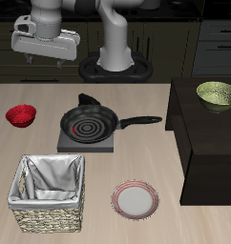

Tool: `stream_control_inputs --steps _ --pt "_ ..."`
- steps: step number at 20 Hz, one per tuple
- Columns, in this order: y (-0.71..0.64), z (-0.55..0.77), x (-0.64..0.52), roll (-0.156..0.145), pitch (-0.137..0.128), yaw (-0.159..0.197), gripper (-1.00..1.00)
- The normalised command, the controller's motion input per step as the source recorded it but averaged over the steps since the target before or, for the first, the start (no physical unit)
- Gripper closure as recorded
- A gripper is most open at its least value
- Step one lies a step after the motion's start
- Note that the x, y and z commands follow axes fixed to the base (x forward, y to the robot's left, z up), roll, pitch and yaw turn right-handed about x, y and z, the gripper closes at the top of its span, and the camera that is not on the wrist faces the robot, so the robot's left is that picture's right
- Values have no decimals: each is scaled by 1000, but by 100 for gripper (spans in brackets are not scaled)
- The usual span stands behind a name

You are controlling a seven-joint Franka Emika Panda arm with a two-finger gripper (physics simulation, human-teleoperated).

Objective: Place the red bowl in the basket

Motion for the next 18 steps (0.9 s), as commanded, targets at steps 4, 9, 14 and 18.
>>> stream_control_inputs --steps 4,9,14,18 --pt "-220 52 -169 -6 -26 18 -100" --pt "-366 126 -181 -46 -43 14 -100" --pt "-345 91 -142 -34 -34 35 -100" --pt "-224 60 -113 -12 -27 2 -100"
